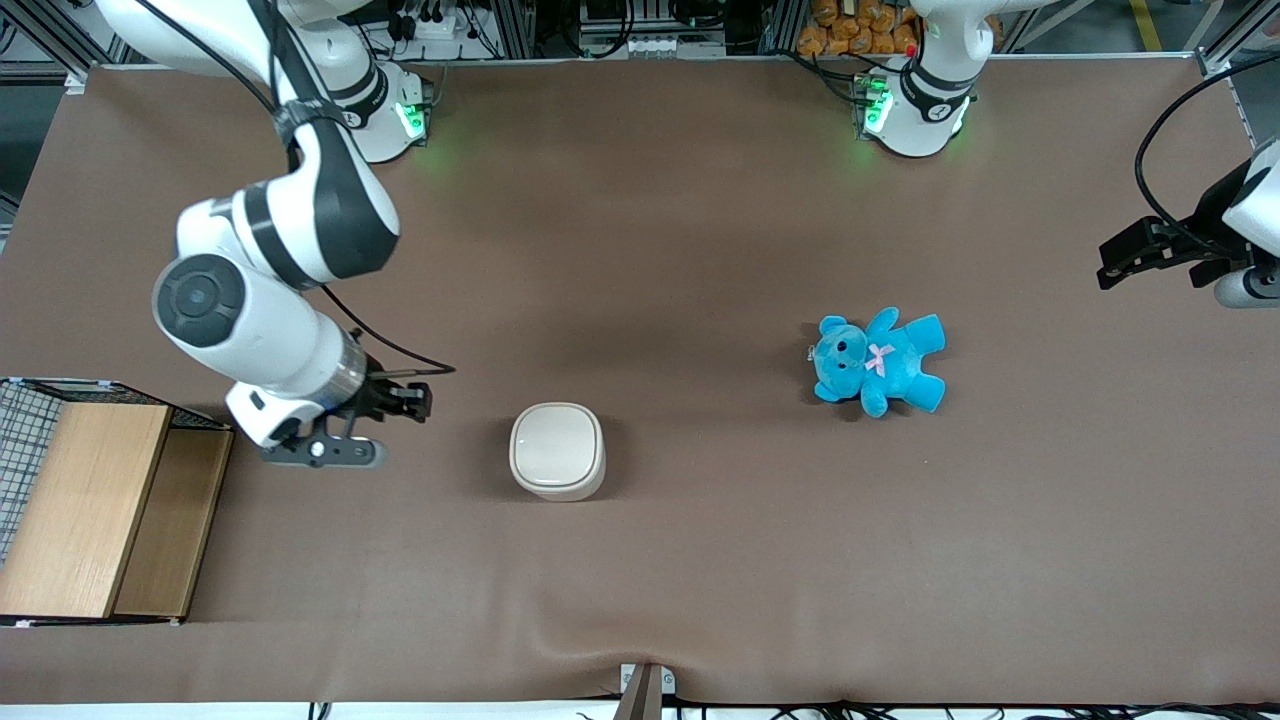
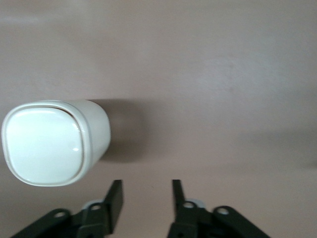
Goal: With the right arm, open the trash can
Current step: 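Move the right gripper over the white trash can lid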
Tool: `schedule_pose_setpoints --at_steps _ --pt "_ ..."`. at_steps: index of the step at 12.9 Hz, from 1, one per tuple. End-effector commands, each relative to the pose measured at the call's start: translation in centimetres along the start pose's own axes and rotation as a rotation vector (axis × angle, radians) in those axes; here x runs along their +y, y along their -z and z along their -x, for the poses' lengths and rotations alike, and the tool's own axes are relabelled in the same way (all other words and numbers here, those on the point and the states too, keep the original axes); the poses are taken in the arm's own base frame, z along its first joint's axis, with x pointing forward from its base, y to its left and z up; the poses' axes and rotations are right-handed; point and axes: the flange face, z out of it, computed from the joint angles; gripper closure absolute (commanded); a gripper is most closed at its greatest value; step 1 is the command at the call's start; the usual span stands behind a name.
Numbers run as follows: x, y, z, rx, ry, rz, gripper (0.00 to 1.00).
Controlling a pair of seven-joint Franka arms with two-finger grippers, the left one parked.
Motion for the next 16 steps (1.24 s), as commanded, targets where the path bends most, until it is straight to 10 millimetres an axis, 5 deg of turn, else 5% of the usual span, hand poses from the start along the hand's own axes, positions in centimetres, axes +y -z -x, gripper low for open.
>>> schedule_pose_setpoints --at_steps 1,8,16 --pt "-2.9 -1.0 -0.8 0.006 -0.039 0.002 1.0" --pt "-9.8 -7.0 0.6 0.024 -0.041 -0.013 1.0" --pt "-10.4 -8.4 -1.1 0.069 -0.034 -0.033 1.0"
